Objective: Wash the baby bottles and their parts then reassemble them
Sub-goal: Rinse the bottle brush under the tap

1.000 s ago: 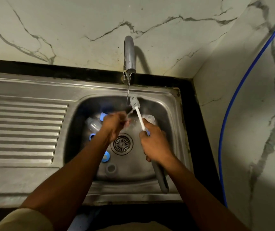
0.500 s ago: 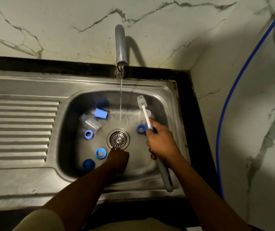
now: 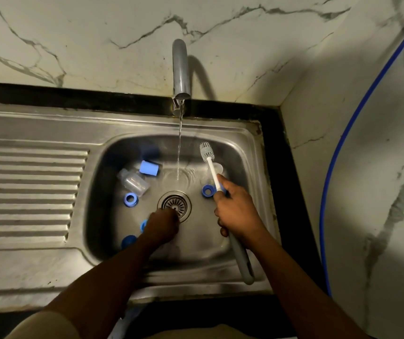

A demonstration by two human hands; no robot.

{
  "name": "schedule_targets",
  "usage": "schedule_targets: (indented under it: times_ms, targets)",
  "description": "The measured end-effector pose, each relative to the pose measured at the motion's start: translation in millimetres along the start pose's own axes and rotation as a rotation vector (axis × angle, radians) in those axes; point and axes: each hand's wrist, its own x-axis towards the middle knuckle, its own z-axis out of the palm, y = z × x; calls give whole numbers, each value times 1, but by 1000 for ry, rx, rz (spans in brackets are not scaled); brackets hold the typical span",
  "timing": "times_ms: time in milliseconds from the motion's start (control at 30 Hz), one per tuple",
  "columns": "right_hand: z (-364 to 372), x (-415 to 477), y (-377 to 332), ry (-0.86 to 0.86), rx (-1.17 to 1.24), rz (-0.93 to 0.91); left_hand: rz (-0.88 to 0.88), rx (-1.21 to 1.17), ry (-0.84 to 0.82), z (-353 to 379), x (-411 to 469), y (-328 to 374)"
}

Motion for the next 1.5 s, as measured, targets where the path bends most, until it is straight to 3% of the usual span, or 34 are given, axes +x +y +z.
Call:
schedule_targets:
  times_ms: [67,133,267,400,467,600,667,767,867,967,1100,1233,1400,1500]
  targets:
    - [0,0,0,8,2,-1,-123,-34,99,-4,4,-22]
    - [-1,0,0,10,-6,-2,-181,-11,68,-4,7,-46]
    - [0,0,1,1,-9,8,-155,43,-56,1,11,-68]
    - [3,0,-2,-4,-9,11,-181,136,-4,2,9,-61]
    - [2,-3,-6,-27,22,27,-251,-52,116,-4,16,-53]
    - [2,-5,-16,-156,198,128,-332,-932,355,-40,43,-30]
    - [1,-6,-22,-204,248,155,-289,-1381,318,-66,54,-13]
    - [0,-5,-26,-227,286,167,-160,-1694,205,-105,64,9]
    - [-1,-3,-29,-215,269,151,16,-1800,102,-128,60,22]
    - [-2,-3,-34,-224,328,142,84,-1803,68,-138,56,28]
    - [-3,-11,-44,-352,577,175,120,-1904,-11,-149,53,39]
    - [-9,-23,-56,-483,779,166,153,-2202,-205,-159,47,48]
    - [-22,-25,-67,-637,804,208,359,-2357,-349,-175,44,42]
    - [-29,-23,-61,-517,564,161,299,-2182,-298,-179,42,32]
